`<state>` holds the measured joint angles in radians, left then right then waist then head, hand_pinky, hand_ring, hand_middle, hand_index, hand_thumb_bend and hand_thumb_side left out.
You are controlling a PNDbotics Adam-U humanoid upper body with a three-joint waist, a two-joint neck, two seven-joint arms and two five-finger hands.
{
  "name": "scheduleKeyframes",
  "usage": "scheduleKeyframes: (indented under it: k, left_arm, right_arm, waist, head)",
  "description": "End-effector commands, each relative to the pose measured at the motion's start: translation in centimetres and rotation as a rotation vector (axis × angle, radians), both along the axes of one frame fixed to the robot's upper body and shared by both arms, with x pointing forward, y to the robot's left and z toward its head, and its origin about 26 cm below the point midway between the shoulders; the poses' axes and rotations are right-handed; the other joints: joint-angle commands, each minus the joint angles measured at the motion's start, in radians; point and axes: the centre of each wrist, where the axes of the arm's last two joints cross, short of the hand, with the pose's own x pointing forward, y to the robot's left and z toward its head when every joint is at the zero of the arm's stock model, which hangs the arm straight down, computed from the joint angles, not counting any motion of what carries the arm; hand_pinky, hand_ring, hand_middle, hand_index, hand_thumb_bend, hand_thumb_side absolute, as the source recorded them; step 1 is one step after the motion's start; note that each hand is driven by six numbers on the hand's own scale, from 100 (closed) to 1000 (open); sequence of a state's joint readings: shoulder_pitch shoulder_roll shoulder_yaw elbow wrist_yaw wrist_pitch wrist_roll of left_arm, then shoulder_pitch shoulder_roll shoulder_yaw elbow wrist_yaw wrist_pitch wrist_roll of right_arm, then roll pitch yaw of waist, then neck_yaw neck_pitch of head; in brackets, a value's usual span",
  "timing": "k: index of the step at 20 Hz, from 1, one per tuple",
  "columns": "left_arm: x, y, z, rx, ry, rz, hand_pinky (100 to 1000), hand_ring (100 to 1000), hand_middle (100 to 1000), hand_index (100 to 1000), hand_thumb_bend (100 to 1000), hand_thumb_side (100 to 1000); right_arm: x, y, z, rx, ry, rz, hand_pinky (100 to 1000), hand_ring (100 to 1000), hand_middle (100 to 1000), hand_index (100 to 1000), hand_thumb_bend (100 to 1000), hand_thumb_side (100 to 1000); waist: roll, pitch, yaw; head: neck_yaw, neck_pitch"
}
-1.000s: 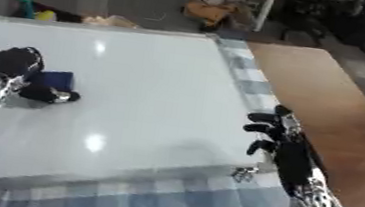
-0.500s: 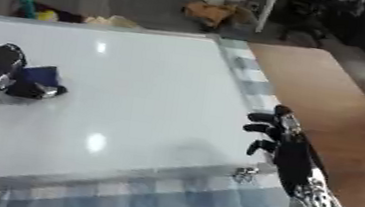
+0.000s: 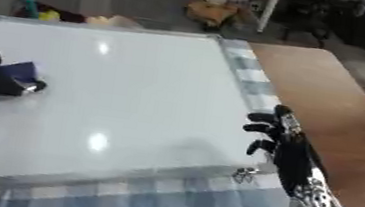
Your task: Wipe the whiteboard clean with a brush.
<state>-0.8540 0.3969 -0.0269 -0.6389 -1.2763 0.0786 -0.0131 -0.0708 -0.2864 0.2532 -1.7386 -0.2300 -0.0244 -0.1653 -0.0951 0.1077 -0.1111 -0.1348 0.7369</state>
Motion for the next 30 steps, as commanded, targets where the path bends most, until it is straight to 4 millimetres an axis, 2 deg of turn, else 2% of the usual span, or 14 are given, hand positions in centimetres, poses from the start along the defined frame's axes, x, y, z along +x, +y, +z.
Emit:
scheduleKeyframes:
  k: [1, 7, 9, 10, 11, 21, 26, 30]
  left_arm:
    - [-1.3, 1.4, -3.0, 0.044, 0.120, 0.008, 624, 645, 575, 271, 797, 675]
    - [-0.8, -0.8, -2.6, 0.045, 0.126, -0.099, 618, 623, 551, 275, 840, 624]
    - [-0.6, -1.8, -2.3, 0.049, 0.127, -0.147, 617, 620, 547, 276, 840, 626]
    - [-0.5, -2.2, -2.2, 0.051, 0.129, -0.168, 615, 618, 546, 276, 872, 649]
    - [-0.5, -2.7, -2.1, 0.054, 0.132, -0.193, 615, 617, 545, 276, 839, 627]
    - [-0.5, -6.5, -1.2, 0.086, 0.161, -0.428, 609, 606, 538, 278, 835, 631]
    - [-0.6, -7.7, -0.9, 0.095, 0.173, -0.495, 606, 602, 533, 279, 834, 627]
    - [-0.6, -7.8, -0.8, 0.106, 0.179, -0.490, 603, 600, 531, 278, 832, 627]
  right_arm:
    - [0.1, -0.4, 0.7, -0.016, -0.024, -0.002, 380, 689, 705, 659, 100, 1000]
    - [0.1, -0.3, 0.7, -0.015, -0.023, 0.000, 380, 690, 705, 659, 100, 1000]
    - [0.1, -0.3, 0.7, -0.014, -0.022, 0.001, 380, 690, 705, 659, 100, 1000]
    - [0.1, -0.3, 0.7, -0.014, -0.021, 0.002, 380, 690, 706, 659, 100, 1000]
    - [0.1, -0.3, 0.7, -0.014, -0.021, 0.003, 380, 690, 706, 659, 100, 1000]
    - [0.1, -0.2, 0.7, -0.015, -0.020, 0.007, 379, 690, 706, 660, 100, 1000]
    - [0.1, -0.2, 0.7, -0.015, -0.019, 0.009, 379, 690, 706, 660, 100, 1000]
    - [0.1, -0.2, 0.7, -0.015, -0.019, 0.009, 380, 691, 706, 660, 100, 1000]
  waist:
    - [-0.003, 0.002, -0.001]
    - [-0.005, 0.001, -0.006]
    - [-0.006, 0.000, -0.006]
    - [-0.007, 0.000, -0.006]
    - [-0.008, 0.000, -0.006]
    - [-0.010, 0.000, -0.005]
    - [-0.011, 0.000, -0.006]
    - [-0.010, 0.000, -0.008]
  head:
    - [-0.001, -0.004]
    - [0.001, -0.003]
    - [0.003, -0.002]
    - [0.003, -0.002]
    - [0.004, -0.002]
    - [0.009, 0.000]
    - [0.011, 0.000]
    - [0.012, -0.001]
